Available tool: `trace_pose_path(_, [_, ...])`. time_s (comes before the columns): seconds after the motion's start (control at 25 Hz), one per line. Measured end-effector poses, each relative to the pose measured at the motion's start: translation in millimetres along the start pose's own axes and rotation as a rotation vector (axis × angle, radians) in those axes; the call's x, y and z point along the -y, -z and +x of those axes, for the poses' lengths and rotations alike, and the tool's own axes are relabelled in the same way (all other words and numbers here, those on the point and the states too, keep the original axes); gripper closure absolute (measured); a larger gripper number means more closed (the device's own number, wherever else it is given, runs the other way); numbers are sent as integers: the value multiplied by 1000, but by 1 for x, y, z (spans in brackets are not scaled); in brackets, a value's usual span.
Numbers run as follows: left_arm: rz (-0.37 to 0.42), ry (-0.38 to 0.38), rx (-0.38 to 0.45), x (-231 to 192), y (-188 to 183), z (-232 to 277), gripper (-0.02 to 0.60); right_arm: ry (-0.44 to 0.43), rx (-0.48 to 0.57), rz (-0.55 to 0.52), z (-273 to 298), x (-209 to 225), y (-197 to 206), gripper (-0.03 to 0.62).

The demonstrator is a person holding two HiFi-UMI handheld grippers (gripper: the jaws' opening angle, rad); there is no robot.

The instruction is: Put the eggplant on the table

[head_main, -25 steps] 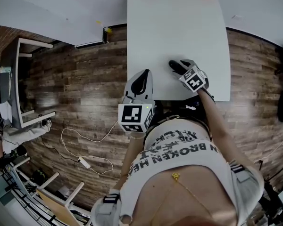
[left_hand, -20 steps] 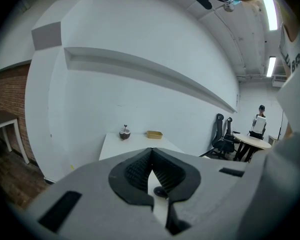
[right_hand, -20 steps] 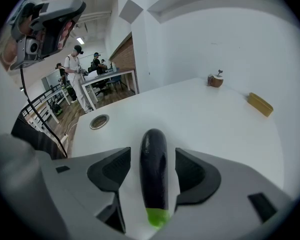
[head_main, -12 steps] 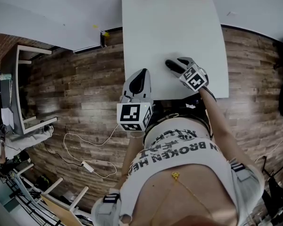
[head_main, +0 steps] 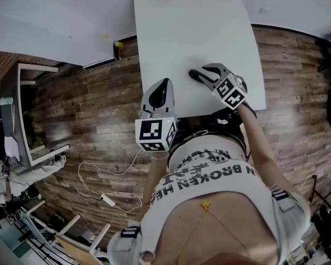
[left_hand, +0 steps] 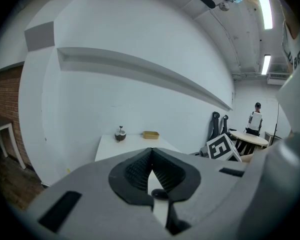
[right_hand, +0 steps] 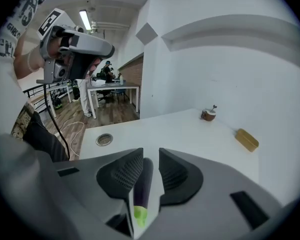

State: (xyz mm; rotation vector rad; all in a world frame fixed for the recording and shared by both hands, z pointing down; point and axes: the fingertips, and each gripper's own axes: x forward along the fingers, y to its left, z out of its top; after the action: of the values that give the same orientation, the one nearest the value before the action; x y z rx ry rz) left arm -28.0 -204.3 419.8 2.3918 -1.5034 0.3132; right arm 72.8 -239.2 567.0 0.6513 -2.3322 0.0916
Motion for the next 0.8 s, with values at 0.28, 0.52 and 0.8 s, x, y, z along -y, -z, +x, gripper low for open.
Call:
trace_pose_path(0.28, [36,21,-8,11,-2,13,583,9,17,-45,-27,0,-6,573])
trace_pose_path(0.52, [44,44,-15,20,0,18,583,26,56,-32,-49,-5,-11,586])
trace_pose_path(0.8, [49,72,-9,34,1,21,583,59,138,14,-73,-7,-22,586])
